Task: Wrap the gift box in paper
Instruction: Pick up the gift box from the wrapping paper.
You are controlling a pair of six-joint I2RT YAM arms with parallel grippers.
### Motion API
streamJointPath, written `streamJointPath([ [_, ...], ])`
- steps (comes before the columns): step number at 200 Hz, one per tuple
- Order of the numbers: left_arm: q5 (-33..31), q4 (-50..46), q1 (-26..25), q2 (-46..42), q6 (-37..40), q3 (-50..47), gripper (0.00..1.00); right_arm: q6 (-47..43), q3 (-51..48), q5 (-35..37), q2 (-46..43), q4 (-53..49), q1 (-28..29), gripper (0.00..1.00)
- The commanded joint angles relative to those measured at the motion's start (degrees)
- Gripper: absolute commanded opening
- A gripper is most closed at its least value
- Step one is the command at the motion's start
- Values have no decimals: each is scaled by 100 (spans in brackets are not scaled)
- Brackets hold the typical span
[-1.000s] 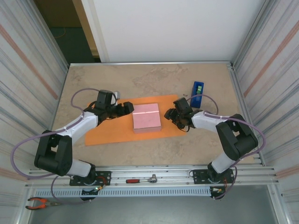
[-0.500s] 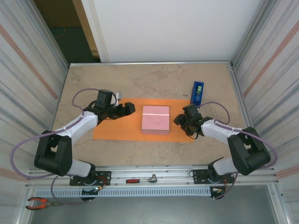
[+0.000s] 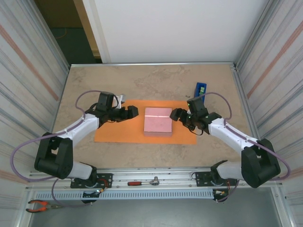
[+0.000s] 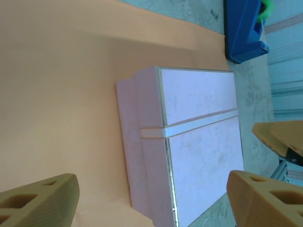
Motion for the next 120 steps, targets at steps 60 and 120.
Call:
streamJointPath([
  [60, 222, 406, -725, 826, 47, 228, 74, -255, -68, -759, 538, 609, 95, 72],
  [120, 408, 601, -819, 1234, -5, 483, 69, -117, 2, -792, 985, 887, 215, 63],
])
